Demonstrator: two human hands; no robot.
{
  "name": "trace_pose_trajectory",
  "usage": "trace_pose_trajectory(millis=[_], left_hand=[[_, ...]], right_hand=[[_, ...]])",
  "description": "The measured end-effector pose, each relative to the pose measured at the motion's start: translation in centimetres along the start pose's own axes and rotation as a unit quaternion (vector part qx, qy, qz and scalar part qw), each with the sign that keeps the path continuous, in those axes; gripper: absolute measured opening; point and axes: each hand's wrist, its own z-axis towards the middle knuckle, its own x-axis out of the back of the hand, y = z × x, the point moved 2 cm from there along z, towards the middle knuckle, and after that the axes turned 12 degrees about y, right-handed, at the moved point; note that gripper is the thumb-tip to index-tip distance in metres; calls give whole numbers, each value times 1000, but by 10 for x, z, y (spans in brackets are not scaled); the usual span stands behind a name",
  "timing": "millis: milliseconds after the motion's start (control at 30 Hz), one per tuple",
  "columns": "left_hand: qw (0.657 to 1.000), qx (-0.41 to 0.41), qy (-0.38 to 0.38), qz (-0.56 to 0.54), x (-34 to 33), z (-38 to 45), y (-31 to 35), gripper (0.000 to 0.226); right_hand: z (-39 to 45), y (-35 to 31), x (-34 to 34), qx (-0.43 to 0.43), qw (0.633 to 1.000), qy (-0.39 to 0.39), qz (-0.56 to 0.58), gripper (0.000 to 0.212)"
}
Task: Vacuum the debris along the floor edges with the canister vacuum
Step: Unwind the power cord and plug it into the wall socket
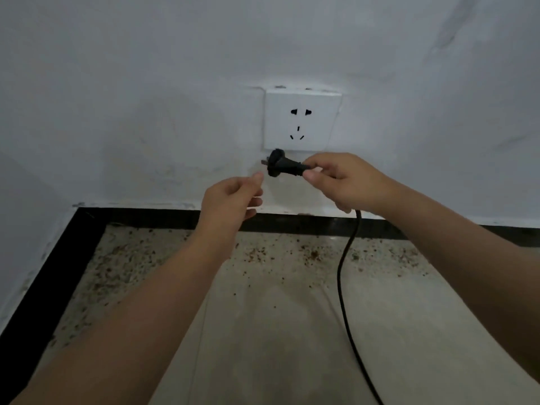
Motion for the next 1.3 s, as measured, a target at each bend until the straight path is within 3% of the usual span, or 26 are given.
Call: trace_pose_trajectory(millis=[67, 100, 167, 233, 300, 433, 500, 600, 833, 1200, 1300], left_hand=[[984, -142, 58, 88, 7, 1, 6, 15], [955, -236, 91, 155, 12, 3, 8, 24], [852, -424, 115, 285, 17, 11, 12, 41], [723, -558, 127, 387, 15, 27, 12, 52], [625, -624, 149, 444, 13, 44, 18, 57], [511, -704, 177, 460, 18, 66, 46, 60], [454, -741, 178, 462, 18, 74, 64, 60], [364, -796, 160, 456, 15, 85, 81, 59], [248, -875, 136, 393, 12, 114, 101, 59], [252, -902, 125, 327, 7, 125, 96, 56], [250, -905, 122, 321, 8, 126, 96, 56]], right_hand=[[-11, -2, 6, 3, 999, 42, 15, 19], [-15, -2, 6, 1, 997, 71, 26, 23], [-19, -2, 6, -14, 989, 143, 41, 23], [-18, -4, 5, -30, 979, 201, 31, 14], [-16, -9, 1, -9, 975, 220, -16, 5], [-18, -19, -7, 87, 932, 313, -163, 34], [-18, -20, -8, 54, 922, 341, -175, 35], [-14, -23, -15, -20, 927, 309, -211, 26], [-1, -41, -25, -93, 917, 303, -243, 28], [9, -58, -33, -169, 898, 324, -246, 38], [12, -56, -40, -180, 892, 341, -236, 32]])
